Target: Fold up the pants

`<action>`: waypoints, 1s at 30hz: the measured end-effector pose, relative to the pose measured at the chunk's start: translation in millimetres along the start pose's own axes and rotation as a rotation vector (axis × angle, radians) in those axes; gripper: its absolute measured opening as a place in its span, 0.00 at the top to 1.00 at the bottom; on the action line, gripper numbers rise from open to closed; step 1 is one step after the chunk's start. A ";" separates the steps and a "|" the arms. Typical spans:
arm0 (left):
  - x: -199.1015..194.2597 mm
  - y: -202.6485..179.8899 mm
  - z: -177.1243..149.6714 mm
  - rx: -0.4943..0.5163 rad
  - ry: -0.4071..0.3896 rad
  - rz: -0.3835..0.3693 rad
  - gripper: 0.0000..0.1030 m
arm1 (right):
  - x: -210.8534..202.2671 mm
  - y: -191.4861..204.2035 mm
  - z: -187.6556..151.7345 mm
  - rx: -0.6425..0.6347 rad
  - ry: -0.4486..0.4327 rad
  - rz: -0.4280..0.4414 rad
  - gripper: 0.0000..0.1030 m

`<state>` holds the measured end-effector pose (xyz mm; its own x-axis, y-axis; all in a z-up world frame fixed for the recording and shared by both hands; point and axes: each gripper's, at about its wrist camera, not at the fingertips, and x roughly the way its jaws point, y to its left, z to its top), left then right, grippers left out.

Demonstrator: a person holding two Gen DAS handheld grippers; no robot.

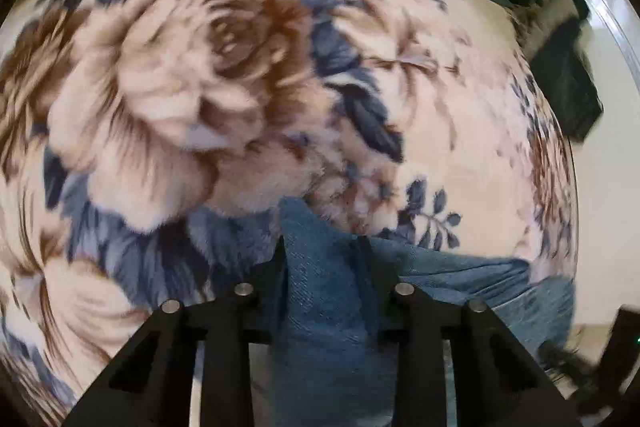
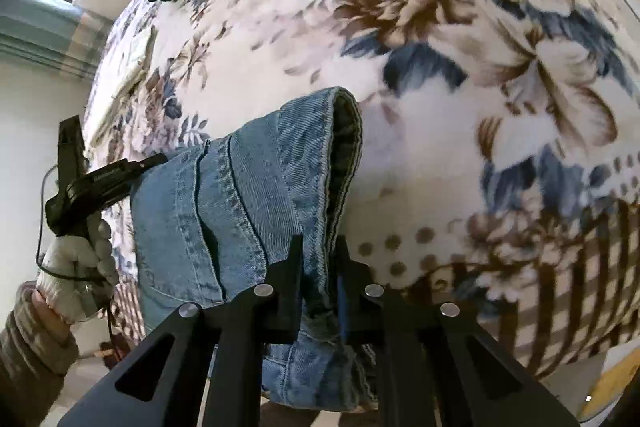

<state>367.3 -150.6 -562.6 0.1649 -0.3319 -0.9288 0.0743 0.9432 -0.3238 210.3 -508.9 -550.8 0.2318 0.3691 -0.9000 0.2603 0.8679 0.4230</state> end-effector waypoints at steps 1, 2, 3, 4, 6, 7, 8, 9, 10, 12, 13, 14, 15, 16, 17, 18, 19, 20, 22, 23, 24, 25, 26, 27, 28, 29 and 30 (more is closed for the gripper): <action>-1.4 1.2 -1.4 0.008 -0.007 -0.004 0.80 | 0.3 -2.1 1.2 0.009 0.008 0.003 0.87; -3.0 6.9 -2.2 -0.018 -0.012 -0.027 0.81 | -0.7 -4.5 2.2 0.013 0.010 0.008 0.87; -5.4 18.2 -2.9 -0.077 -0.014 -0.074 0.83 | -1.7 -5.1 3.3 0.009 0.005 0.006 0.87; -9.4 31.9 -3.4 -0.147 -0.029 -0.098 0.89 | -0.6 -4.4 3.8 -0.004 0.004 -0.003 0.87; -15.8 59.8 -1.7 -0.282 -0.054 -0.145 0.93 | 2.1 -2.9 3.9 -0.015 0.009 -0.024 0.87; -18.8 68.9 -1.1 -0.327 -0.064 -0.146 0.93 | 6.5 -2.3 4.2 -0.029 0.027 -0.030 0.86; -24.1 77.4 1.4 -0.349 -0.073 -0.124 0.93 | 10.1 -4.4 5.3 -0.027 0.049 -0.013 0.84; -28.5 80.4 3.5 -0.342 -0.078 -0.108 0.93 | 15.8 -7.2 8.7 -0.005 0.070 0.024 0.78; -33.8 80.4 5.7 -0.326 -0.079 -0.112 0.93 | 18.5 -14.3 11.3 0.030 0.084 0.074 0.72; -39.5 73.3 8.2 -0.292 -0.046 -0.145 0.90 | 24.5 -28.6 17.2 0.092 0.095 0.158 0.51; -41.7 65.3 8.2 -0.263 -0.021 -0.147 0.80 | 28.4 -36.7 20.6 0.128 0.090 0.171 0.45; -45.0 56.4 6.9 -0.232 -0.012 -0.145 0.71 | 34.4 -41.4 22.7 0.148 0.103 0.193 0.45; -48.0 50.2 4.8 -0.211 -0.016 -0.152 0.47 | 39.5 -43.6 24.2 0.161 0.115 0.197 0.46; -50.9 41.9 0.1 -0.189 -0.022 -0.177 0.22 | 40.6 -44.2 24.8 0.173 0.097 0.190 0.61; -51.6 35.2 -4.7 -0.170 -0.022 -0.204 0.16 | 39.9 -41.0 26.0 0.174 0.083 0.199 0.77; -50.0 30.7 -8.0 -0.159 -0.016 -0.215 0.13 | 37.0 -37.0 26.6 0.167 0.067 0.179 0.83; -48.2 25.5 -13.4 -0.154 -0.007 -0.217 0.13 | 31.7 -30.1 27.8 0.147 0.044 0.154 0.84; -45.1 20.8 -16.2 -0.151 -0.002 -0.217 0.13 | 22.3 -23.5 28.6 0.127 0.000 0.135 0.85; -42.7 16.0 -26.0 -0.144 0.004 -0.204 0.13 | 16.7 -21.1 30.4 0.125 -0.020 0.124 0.85; -42.8 15.4 -28.7 -0.144 0.003 -0.202 0.13 | 20.4 -22.4 31.3 0.122 0.000 0.120 0.85; -44.0 16.4 -33.4 -0.147 -0.001 -0.205 0.13 | 29.7 -27.4 31.7 0.129 0.040 0.114 0.79; -46.1 18.2 -38.3 -0.151 -0.009 -0.200 0.13 | 34.3 -32.4 31.4 0.149 0.063 0.126 0.62; -48.1 20.0 -43.3 -0.157 -0.017 -0.196 0.13 | 43.6 -41.5 29.1 0.195 0.105 0.177 0.55; -48.3 20.6 -47.0 -0.165 -0.020 -0.203 0.13 | 50.9 -48.9 26.1 0.228 0.133 0.253 0.49; -49.7 22.7 -52.3 -0.175 -0.022 -0.212 0.13 | 56.3 -53.8 23.7 0.240 0.151 0.294 0.43; -51.1 24.9 -58.4 -0.191 -0.025 -0.222 0.13 | 59.6 -55.3 21.8 0.230 0.164 0.303 0.40; -51.3 26.9 -63.8 -0.210 -0.026 -0.241 0.13 | 65.6 -55.1 19.9 0.205 0.186 0.310 0.36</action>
<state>298.1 -107.2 -535.1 0.1927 -0.5443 -0.8165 -0.0899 0.8188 -0.5670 229.8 -539.1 -631.0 0.1600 0.6725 -0.7226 0.3902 0.6293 0.6721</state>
